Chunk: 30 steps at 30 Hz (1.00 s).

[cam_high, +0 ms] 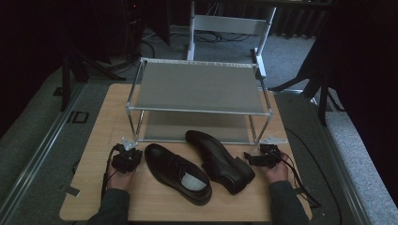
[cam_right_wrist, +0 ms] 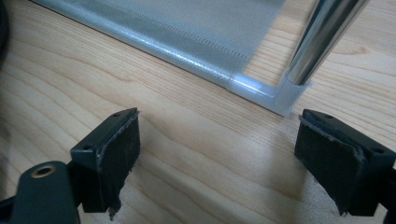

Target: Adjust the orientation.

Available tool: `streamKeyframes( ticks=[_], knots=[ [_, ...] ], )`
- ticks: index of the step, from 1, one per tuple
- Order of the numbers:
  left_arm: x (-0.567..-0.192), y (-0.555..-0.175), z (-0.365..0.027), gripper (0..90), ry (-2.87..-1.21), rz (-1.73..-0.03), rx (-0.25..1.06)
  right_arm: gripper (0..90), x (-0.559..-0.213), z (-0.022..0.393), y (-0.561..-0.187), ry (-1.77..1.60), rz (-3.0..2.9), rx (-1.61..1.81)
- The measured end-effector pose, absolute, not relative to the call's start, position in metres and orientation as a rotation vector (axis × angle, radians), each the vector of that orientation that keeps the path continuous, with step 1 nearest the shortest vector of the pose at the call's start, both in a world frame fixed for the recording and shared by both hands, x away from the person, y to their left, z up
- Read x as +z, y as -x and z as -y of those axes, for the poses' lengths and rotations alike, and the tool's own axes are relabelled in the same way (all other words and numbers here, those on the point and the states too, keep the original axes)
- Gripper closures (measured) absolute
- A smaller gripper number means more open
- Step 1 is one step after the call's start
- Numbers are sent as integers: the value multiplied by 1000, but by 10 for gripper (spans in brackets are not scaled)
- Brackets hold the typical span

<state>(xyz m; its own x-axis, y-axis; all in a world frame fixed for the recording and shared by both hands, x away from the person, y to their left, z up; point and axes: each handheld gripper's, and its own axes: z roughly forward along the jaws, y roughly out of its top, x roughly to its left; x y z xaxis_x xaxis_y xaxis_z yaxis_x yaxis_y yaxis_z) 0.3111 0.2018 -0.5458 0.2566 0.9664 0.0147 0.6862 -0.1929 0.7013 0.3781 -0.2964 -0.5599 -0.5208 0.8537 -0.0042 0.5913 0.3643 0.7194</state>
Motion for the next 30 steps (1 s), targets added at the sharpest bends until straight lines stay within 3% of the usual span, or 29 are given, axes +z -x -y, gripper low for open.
streamKeyframes(
  ticks=[12,30],
  knots=[
    [-547,-324,-213,898,-1902,-1453,604,138,-560,296,-378,-1260,-2255,954],
    [-552,-337,-203,900,-2014,-1333,615,138,-560,296,-378,-1258,-2256,954]
  ],
)
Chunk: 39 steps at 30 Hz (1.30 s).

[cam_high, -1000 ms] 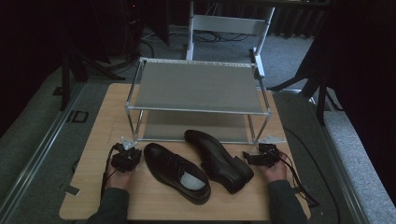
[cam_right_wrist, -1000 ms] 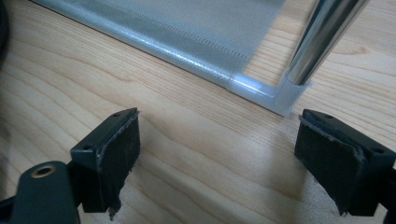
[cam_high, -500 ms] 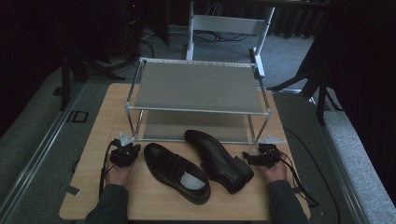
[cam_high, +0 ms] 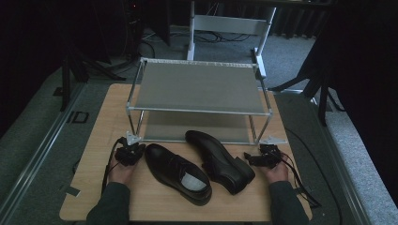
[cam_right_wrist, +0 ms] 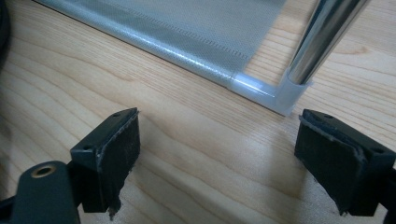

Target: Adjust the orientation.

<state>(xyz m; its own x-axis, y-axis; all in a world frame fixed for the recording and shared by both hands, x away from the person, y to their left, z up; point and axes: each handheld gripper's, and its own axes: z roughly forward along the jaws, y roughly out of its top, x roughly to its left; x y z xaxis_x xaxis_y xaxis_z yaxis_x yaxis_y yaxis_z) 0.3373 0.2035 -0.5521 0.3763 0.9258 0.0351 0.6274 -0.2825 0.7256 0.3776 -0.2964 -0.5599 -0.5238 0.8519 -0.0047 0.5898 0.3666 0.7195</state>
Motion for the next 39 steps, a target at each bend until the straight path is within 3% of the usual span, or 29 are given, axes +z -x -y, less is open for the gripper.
streamKeyframes(
  ticks=[21,37,39],
  knots=[
    [-551,-333,-191,900,-2043,-1236,533,138,-560,296,-377,-1257,-2257,954],
    [-549,-322,-159,900,-2090,-1153,486,138,-560,296,-377,-1254,-2258,954],
    [-547,-320,-159,864,-2100,-1173,509,138,-560,296,-377,-1254,-2260,955]
  ],
)
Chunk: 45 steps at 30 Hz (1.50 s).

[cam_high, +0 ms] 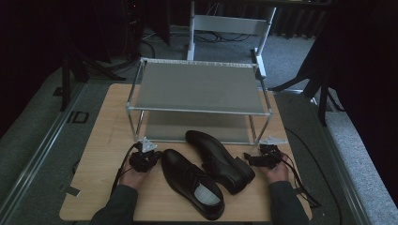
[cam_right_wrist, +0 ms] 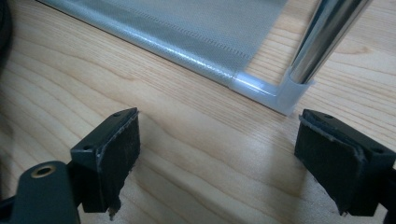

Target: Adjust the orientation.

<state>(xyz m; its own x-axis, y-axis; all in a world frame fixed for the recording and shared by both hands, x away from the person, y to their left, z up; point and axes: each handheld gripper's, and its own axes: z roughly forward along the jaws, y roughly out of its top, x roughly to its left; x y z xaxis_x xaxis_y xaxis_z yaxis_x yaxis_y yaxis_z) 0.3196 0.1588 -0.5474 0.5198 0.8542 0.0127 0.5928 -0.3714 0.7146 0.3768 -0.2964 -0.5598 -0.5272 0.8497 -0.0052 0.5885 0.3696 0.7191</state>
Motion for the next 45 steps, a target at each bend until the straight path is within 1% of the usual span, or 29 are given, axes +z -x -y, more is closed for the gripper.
streamKeyframes(
  ticks=[1,3,7,10,14,16,19,20,21,22,23,26,27,28,33,38,43,45],
  knots=[
    [-545,-318,-160,817,-2103,-1184,516,138,-560,296,-377,-1253,-2260,956],
    [-538,-309,-162,807,-2075,-1196,517,139,-560,296,-376,-1253,-2262,957],
    [-524,-289,-160,816,-2030,-1171,500,146,-560,297,-376,-1252,-2260,957],
    [-522,-272,-147,821,-2064,-1102,481,194,-559,297,-374,-1245,-2257,967],
    [-522,-250,-130,821,-2112,-1011,445,206,-559,297,-373,-1249,-2250,967],
    [-522,-241,-124,821,-2128,-968,421,264,-559,297,-372,-1255,-2242,967],
    [-523,-227,-115,818,-2158,-880,373,412,-554,299,-370,-1300,-2225,931],
    [-523,-222,-112,842,-2171,-871,403,430,-553,299,-370,-1305,-2216,917],
    [-522,-219,-111,852,-2188,-857,407,445,-552,300,-369,-1303,-2209,906],
    [-522,-218,-111,830,-2181,-837,359,462,-550,300,-368,-1301,-2208,909],
    [-522,-216,-111,831,-2174,-823,339,472,-548,301,-366,-1299,-2206,921],
    [-523,-211,-105,832,-2202,-784,313,504,-538,300,-360,-1276,-2191,949],
    [-523,-211,-105,832,-2202,-784,313,504,-538,300,-360,-1276,-2191,949],
    [-524,-210,-104,832,-2206,-777,309,518,-530,298,-354,-1255,-2184,965],
    [-525,-208,-103,830,-2203,-766,290,528,-503,288,-335,-1172,-2192,1021],
    [-526,-208,-102,826,-2194,-767,284,578,-478,271,-305,-1039,-2233,1090],
    [-527,-209,-102,816,-2176,-771,276,630,-468,256,-279,-930,-2313,1134],
    [-527,-209,-102,815,-2174,-772,274,635,-468,251,-271,-908,-2343,1136]
  ],
)
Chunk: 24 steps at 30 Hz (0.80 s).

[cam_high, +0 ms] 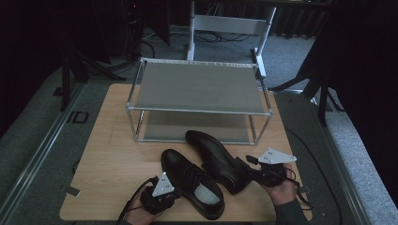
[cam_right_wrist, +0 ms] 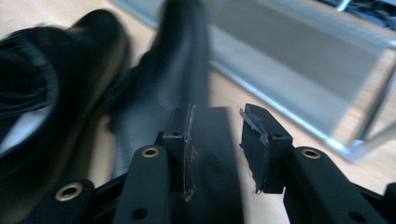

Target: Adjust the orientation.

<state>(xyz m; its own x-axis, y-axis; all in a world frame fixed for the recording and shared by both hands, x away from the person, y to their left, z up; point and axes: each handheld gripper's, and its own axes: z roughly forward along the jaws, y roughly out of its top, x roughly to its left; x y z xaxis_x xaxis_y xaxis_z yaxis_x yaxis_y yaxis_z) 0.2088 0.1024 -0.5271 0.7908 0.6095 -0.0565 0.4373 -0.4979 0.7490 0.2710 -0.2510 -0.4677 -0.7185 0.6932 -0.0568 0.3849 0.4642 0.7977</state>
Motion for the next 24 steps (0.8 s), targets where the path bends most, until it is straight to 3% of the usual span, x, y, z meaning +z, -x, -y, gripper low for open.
streamKeyframes(
  ticks=[6,24],
  knots=[
    [-527,-209,-102,815,-2175,-770,278,644,-474,235,-257,-846,-2411,1129],
    [-528,-210,-103,810,-2167,-774,256,441,-489,211,-254,-752,-2412,983]
  ],
)
